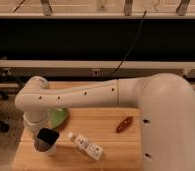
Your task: Place the eraser in the ceramic cup
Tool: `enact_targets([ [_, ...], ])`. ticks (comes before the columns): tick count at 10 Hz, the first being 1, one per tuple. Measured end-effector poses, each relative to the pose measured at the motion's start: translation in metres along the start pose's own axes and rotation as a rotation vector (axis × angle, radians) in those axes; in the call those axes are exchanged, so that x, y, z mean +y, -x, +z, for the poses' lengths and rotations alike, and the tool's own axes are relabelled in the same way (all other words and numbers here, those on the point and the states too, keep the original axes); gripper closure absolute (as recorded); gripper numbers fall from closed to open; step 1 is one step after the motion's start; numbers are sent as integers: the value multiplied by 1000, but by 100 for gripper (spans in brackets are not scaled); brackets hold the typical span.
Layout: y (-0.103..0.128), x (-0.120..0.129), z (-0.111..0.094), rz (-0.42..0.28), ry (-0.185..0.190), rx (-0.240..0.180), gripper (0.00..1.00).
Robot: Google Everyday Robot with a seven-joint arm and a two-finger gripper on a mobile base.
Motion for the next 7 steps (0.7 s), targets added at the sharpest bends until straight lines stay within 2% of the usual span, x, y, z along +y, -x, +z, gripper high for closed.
enact_targets([
  [2,1,0,0,2,-6,-8,61],
  [5,5,-3,-3,4,-16,-8,29],
  [6,6,-4,-4,2,-19,-6,22],
  [7,6,-6,-6,-1,-23,-3,20],
])
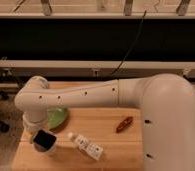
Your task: Place the eraser in the ceramic cup
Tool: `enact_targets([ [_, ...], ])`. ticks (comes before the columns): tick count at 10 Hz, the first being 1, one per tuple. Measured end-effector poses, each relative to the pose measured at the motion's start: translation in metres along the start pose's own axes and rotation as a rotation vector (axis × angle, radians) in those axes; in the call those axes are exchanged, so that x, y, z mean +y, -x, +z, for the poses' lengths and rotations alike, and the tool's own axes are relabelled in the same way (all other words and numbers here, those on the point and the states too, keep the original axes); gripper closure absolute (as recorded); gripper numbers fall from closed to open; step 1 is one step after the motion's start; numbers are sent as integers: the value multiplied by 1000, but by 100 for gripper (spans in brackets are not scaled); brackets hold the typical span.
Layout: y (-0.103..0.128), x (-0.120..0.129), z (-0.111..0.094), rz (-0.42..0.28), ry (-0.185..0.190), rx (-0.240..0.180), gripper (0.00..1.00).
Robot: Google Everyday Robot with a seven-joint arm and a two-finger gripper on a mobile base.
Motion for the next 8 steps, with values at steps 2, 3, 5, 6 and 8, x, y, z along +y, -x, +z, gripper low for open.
enact_targets([
  [2,1,-4,-2,-7,-5,5,20],
  [3,1,-5,-4,-9,-4,11,20],
  [5,0,-4,-8,-12,2,19,20],
  [6,-1,-2,-12,-15,8,24,20],
  [8,-3,-1,-16,-17,17,29,20],
])
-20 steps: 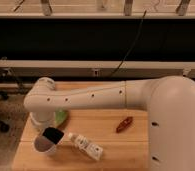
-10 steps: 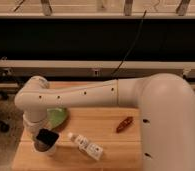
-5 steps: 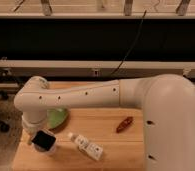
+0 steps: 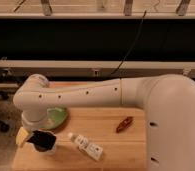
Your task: Place the eraser in the ceramic cup
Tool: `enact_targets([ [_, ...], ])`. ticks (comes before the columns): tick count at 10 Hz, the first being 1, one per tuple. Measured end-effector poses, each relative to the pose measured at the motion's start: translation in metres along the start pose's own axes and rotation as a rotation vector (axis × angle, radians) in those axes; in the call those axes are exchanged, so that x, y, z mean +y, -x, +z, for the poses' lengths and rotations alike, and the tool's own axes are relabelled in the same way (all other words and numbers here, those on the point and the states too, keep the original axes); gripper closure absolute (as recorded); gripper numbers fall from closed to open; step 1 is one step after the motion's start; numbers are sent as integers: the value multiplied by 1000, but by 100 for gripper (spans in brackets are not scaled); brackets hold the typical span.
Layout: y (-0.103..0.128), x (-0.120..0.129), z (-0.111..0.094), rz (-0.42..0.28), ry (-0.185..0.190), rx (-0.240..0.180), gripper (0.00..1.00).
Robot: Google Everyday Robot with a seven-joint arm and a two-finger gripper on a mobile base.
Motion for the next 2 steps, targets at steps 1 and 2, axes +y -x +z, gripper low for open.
enact_targets([
  [1,-1,3,-6,3,1,4,20],
  [2,-1,8,-11,7,-5,6,20],
])
